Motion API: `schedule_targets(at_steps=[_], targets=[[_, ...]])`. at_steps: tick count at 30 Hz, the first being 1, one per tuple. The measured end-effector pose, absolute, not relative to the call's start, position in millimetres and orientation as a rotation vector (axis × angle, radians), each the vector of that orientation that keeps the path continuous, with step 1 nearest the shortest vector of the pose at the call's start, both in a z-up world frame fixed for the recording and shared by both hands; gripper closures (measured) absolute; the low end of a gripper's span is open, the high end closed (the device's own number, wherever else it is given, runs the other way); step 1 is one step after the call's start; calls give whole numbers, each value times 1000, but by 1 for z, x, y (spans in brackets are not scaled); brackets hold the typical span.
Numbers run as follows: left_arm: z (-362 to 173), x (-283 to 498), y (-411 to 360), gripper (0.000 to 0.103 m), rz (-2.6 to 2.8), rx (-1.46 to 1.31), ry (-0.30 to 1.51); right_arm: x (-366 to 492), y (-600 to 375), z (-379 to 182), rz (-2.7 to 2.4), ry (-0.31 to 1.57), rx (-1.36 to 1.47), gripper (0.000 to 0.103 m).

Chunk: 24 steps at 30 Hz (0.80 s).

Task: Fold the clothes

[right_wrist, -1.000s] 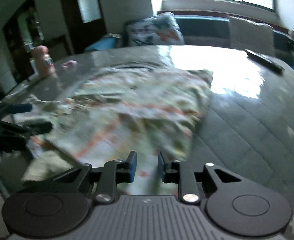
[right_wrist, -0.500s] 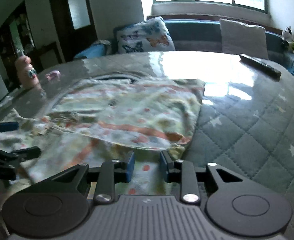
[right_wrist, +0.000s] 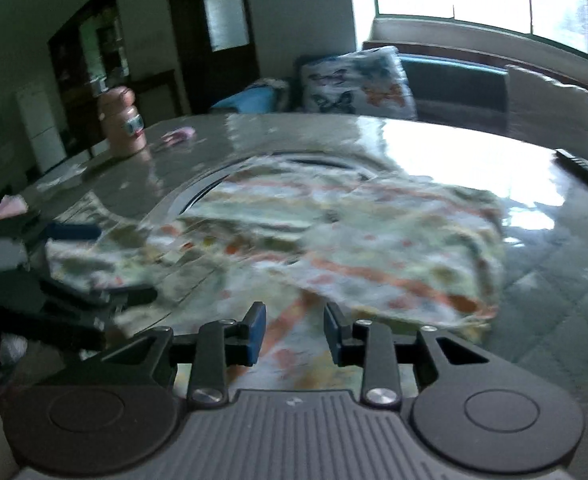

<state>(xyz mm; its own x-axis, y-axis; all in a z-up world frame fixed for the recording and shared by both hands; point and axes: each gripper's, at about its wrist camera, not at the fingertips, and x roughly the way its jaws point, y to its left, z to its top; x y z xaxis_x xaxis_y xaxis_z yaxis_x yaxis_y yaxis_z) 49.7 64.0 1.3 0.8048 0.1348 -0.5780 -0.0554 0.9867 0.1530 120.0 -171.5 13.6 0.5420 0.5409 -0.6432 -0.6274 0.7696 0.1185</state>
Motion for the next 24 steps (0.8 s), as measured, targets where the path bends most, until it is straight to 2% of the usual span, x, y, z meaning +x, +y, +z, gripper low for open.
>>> schedule_targets(at_steps=[5, 7, 10, 14, 24], targets=[[5, 40, 87, 0, 165, 110, 618, 102, -158, 6, 695, 692, -232, 70], [6, 35, 98, 0, 198, 97, 616, 95, -159, 12, 710, 681, -227, 66], [7, 30, 113, 0, 248, 71, 612, 84, -155, 18, 741, 659, -237, 65], [7, 22, 133, 0, 315, 28, 603, 76, -145, 9, 775, 676, -260, 59], [11, 9, 200, 3, 570, -98, 566, 73, -146, 12, 771, 666, -232, 56]])
